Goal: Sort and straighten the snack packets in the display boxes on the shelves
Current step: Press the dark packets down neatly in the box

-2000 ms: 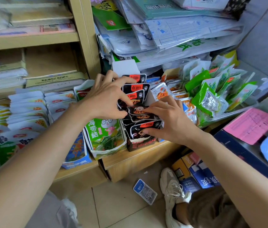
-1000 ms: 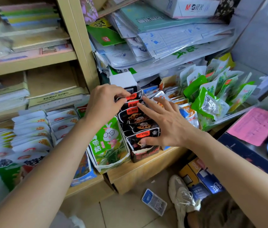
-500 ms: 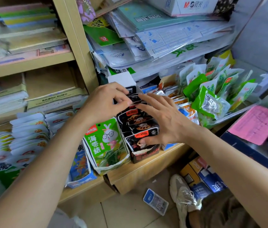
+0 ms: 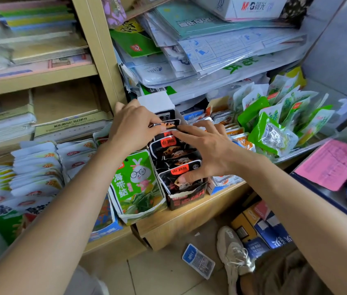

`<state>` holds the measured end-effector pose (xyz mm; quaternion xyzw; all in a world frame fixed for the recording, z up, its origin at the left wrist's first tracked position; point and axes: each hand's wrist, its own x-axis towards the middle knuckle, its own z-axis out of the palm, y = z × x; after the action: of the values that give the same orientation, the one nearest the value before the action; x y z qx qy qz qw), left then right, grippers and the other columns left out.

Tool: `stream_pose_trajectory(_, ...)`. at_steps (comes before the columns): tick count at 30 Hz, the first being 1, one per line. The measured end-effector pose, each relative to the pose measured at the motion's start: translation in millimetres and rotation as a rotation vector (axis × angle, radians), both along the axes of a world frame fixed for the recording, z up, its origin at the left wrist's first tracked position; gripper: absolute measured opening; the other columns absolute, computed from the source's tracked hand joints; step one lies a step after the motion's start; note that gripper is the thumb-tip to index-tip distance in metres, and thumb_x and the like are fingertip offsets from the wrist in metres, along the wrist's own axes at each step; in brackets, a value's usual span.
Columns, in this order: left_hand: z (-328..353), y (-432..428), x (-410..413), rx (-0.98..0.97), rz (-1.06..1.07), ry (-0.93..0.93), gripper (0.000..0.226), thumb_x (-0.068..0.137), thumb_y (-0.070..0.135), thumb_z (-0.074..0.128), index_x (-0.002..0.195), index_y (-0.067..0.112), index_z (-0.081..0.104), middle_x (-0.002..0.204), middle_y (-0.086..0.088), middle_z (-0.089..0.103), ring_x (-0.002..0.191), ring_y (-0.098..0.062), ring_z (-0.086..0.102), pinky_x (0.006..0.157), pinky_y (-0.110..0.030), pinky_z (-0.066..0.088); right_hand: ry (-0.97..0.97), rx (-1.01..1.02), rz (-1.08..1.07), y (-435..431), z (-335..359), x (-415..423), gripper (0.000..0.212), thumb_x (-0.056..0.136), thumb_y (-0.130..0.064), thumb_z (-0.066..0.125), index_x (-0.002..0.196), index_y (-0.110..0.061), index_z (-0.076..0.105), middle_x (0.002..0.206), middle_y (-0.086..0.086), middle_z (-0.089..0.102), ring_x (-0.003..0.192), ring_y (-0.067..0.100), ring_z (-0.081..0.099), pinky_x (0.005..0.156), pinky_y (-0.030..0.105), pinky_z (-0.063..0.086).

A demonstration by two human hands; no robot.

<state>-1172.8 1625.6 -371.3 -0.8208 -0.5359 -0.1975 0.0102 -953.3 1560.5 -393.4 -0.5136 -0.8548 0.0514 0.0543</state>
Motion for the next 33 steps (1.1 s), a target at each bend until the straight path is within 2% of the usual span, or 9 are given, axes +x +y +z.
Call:
stream_pose_trajectory(6, -3, 3, -1, 0.009, 0.104, -0.260, 0.024, 0.072, 0.052, 0.084, 0.084, 0.031, 0.081, 0.062, 0.008, 0.059, 0.094, -0.028, 0.056, 0.085, -0.041, 0.030, 0.298, 0.062, 0.031, -5, -13, 8, 0.104, 0.062, -0.085, 0.063, 0.152, -0.039, 0.036, 0.158, -0.014, 0.033, 0.134, 0.018, 0.032, 0.106, 0.047, 0.027)
stream_pose_trajectory(11, -3, -5, 0, 0.009, 0.108, -0.204, 0.042, 0.082, 0.052, 0.076, 0.118, 0.032, 0.074, 0.103, -0.003, 0.075, 0.108, -0.029, 0.058, 0.090, -0.041, 0.034, 0.317, 0.112, -0.056, -3, -19, 9, 0.091, 0.069, -0.086, 0.052, 0.148, -0.042, 0.043, 0.154, -0.019, 0.039, 0.134, 0.017, 0.033, 0.100, 0.052, 0.032)
stream_pose_trajectory(13, -4, -15, -4, 0.060, 0.029, -0.244, 0.043, 0.087, 0.048, 0.069, 0.126, 0.030, 0.069, 0.110, -0.004, 0.073, 0.108, -0.028, 0.058, 0.090, -0.040, 0.035, 0.238, 0.060, -0.086, -1, -20, 5, 0.093, 0.069, -0.085, 0.051, 0.152, -0.046, 0.032, 0.159, -0.020, 0.027, 0.137, 0.021, 0.026, 0.103, 0.051, 0.028)
stream_pose_trajectory(15, -3, -32, -8, 0.131, -0.140, -0.308, 0.035, 0.086, 0.045, 0.067, 0.115, 0.028, 0.074, 0.110, 0.005, 0.071, 0.104, -0.020, 0.059, 0.090, -0.041, 0.039, 0.195, 0.045, -0.079, -1, -22, 3, 0.095, 0.071, -0.079, 0.060, 0.153, -0.047, 0.025, 0.161, -0.018, 0.019, 0.136, 0.023, 0.022, 0.102, 0.048, 0.024)
stream_pose_trajectory(18, -7, -58, -7, 0.004, -0.420, -0.334, 0.020, 0.086, 0.041, 0.074, 0.097, 0.026, 0.080, 0.099, 0.012, 0.072, 0.095, -0.009, 0.064, 0.088, -0.040, 0.050, 0.242, 0.129, -0.069, -9, -22, 3, 0.095, 0.072, -0.074, 0.067, 0.154, -0.043, 0.029, 0.159, -0.014, 0.027, 0.131, 0.024, 0.028, 0.099, 0.045, 0.027)
stream_pose_trajectory(20, -12, -70, -4, -0.092, -0.449, -0.289, 0.017, 0.084, 0.037, 0.079, 0.098, 0.026, 0.081, 0.094, 0.013, 0.074, 0.090, -0.007, 0.066, 0.084, -0.038, 0.055, 0.291, 0.159, -0.055, -15, -22, 6, 0.095, 0.069, -0.075, 0.066, 0.151, -0.039, 0.035, 0.157, -0.012, 0.032, 0.129, 0.024, 0.033, 0.098, 0.045, 0.031)
stream_pose_trajectory(24, -19, -81, -3, -0.089, -0.430, -0.265, 0.010, 0.082, 0.024, 0.083, 0.092, 0.024, 0.082, 0.087, 0.011, 0.075, 0.083, -0.004, 0.068, 0.077, -0.034, 0.059, 0.391, 0.161, 0.003, -24, -15, 23, 0.067, 0.074, -0.058, 0.075, 0.133, -0.028, 0.062, 0.132, -0.005, 0.056, 0.115, 0.019, 0.049, 0.093, 0.046, 0.044)
stream_pose_trajectory(29, -18, -88, -1, -0.173, -0.339, -0.205, 0.009, 0.078, 0.018, 0.085, 0.079, 0.026, 0.080, 0.077, 0.017, 0.067, 0.069, -0.005, 0.063, 0.067, -0.036, 0.057, 0.415, 0.049, 0.040, -30, -6, 38, 0.036, 0.075, -0.019, 0.086, 0.109, -0.019, 0.076, 0.108, -0.002, 0.061, 0.091, 0.008, 0.057, 0.079, 0.012, 0.042)
stream_pose_trajectory(33, -21, -96, 5, -0.151, -0.250, -0.153, 0.015, 0.077, 0.021, 0.085, 0.078, 0.031, 0.074, 0.078, 0.019, 0.063, 0.067, -0.006, 0.061, 0.067, -0.035, 0.056, 0.445, -0.021, -0.017, -26, 1, 44, 0.014, 0.078, -0.013, 0.085, 0.089, -0.019, 0.078, 0.083, -0.010, 0.067, 0.073, 0.003, 0.061, 0.064, 0.011, 0.042)
